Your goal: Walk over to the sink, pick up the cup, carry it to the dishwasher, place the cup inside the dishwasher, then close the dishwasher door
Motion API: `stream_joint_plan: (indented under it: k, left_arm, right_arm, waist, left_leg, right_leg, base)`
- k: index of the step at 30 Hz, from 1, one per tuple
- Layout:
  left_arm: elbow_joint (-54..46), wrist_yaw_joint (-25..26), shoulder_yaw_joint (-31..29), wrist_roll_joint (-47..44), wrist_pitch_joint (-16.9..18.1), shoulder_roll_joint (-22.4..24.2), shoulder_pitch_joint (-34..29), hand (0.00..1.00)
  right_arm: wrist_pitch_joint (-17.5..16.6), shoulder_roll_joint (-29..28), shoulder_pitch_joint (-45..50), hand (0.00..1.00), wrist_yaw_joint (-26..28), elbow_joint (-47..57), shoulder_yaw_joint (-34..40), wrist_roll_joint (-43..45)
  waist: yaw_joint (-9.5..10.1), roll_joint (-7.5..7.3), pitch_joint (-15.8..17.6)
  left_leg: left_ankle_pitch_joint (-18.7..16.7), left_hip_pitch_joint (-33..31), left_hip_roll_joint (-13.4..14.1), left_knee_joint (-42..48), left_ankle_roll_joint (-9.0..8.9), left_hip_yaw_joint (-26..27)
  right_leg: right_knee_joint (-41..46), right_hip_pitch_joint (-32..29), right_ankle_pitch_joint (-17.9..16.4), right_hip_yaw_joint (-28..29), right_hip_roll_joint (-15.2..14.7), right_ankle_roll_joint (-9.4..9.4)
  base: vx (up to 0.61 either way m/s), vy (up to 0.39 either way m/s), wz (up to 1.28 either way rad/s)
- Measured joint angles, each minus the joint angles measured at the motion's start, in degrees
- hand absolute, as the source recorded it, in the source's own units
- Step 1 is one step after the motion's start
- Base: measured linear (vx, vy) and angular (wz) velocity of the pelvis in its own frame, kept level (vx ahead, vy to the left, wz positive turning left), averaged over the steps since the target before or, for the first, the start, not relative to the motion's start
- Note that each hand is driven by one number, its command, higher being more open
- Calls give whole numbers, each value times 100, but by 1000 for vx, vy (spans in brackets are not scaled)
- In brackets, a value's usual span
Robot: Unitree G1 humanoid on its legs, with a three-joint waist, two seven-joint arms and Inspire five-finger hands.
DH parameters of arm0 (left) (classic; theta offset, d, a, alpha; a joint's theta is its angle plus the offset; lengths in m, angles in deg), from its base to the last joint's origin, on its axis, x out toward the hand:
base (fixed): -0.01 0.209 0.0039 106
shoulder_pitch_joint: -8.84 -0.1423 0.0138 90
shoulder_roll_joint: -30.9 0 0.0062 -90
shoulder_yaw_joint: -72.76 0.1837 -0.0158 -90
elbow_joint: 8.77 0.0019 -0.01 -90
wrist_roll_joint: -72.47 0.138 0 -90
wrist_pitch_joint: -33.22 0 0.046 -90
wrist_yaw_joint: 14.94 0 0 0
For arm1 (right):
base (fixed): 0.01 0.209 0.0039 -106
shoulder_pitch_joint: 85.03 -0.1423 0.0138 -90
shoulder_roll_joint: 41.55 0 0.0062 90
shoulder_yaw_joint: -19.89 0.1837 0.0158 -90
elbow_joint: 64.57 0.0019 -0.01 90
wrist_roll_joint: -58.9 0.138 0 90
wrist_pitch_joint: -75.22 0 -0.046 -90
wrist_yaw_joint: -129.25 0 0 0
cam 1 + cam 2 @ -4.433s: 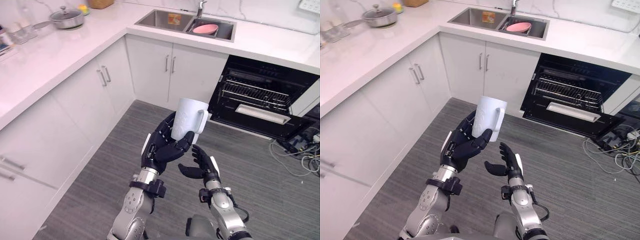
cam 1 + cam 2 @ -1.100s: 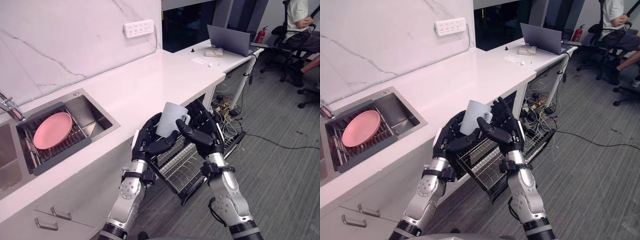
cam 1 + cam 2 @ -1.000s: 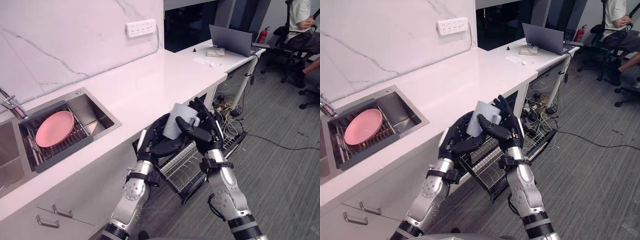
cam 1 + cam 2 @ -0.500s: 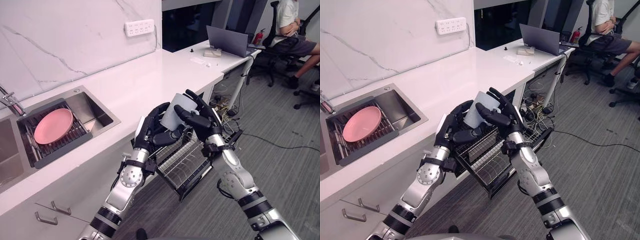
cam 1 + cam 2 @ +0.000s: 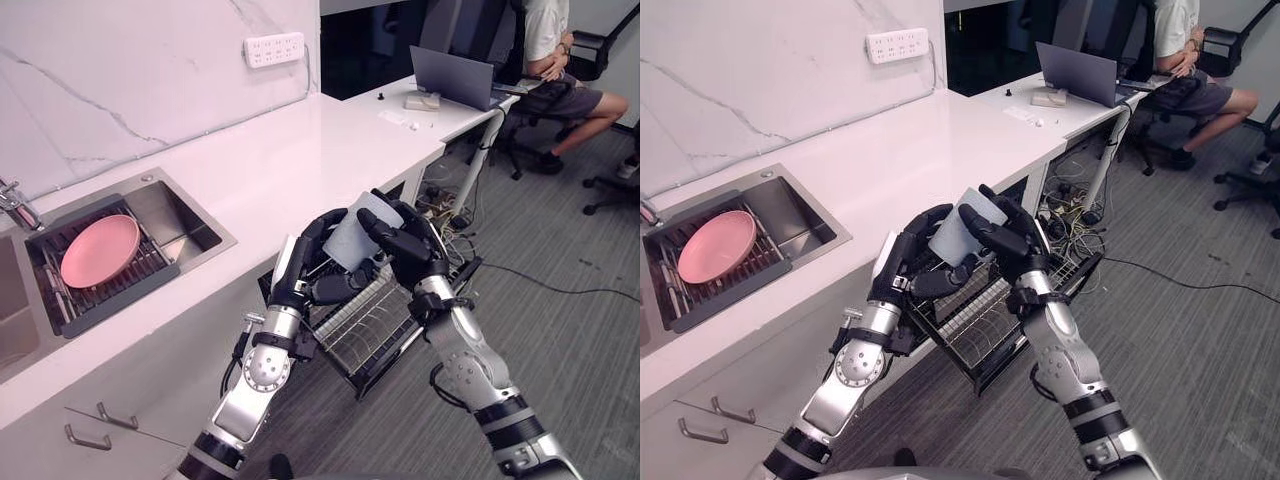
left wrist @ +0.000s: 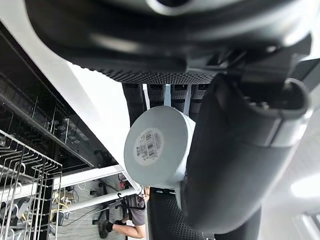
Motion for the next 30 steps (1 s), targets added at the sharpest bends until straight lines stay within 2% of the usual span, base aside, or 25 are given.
stream_joint_plan:
  k: [3,11,15,20,22,26,30]
  left_arm:
    - [-35,15,-16,12,18,178,-38,90]
    - [-35,23,-189,6,21,287,-206,90]
    - [-27,48,-398,-10,25,452,-379,90]
    - [63,270,-999,-181,79,517,-617,90]
    - [180,273,-1221,-496,144,530,-859,90]
    - [582,257,-1415,-976,151,539,-1170,90]
    - [1030,146,-1465,-1281,189,510,-1283,90]
  right_arm:
    - [-7,-285,173,30,-44,0,195,-207]
    - [-90,-686,329,30,-174,14,420,-707]
    - [-131,-765,368,30,-304,14,597,-1301]
    - [-153,-730,527,30,-328,72,967,-1991]
    - [-152,-628,687,30,-326,77,1053,-2608]
    - [-133,-442,840,30,-313,-24,1055,-3219]
    - [-106,-218,843,30,-262,-650,1049,-3919]
  waist:
    - [27,0,0]
    - [82,-1,-1]
    - [124,-1,-1]
    - [129,-1,0]
    - [142,-1,0]
    - [150,-6,2]
    - [236,-43,26]
  left_leg:
    - [4,1,-10,-1,-16,-34]
    - [31,19,-24,0,8,-80]
    - [36,46,-27,1,4,-152]
    - [38,54,-33,-4,-5,-242]
    - [19,50,-37,-30,-42,-298]
    - [31,-23,-36,-31,-67,-412]
    - [97,-282,-24,-28,-81,-622]
  right_leg:
    - [4,19,-2,-38,-10,-1]
    - [-39,83,3,-96,-23,4]
    - [-82,173,5,-174,-22,8]
    - [-110,249,-2,-268,-25,7]
    - [-136,286,-9,-329,-27,2]
    - [-151,294,-26,-465,-27,-12]
    - [-127,151,-34,-683,-24,-21]
  base:
    - [-15,10,5]
    - [3,0,2]
    - [28,-3,9]
    - [9,1,9]
    - [1,0,14]
    - [12,-2,18]
    - [9,-9,25]
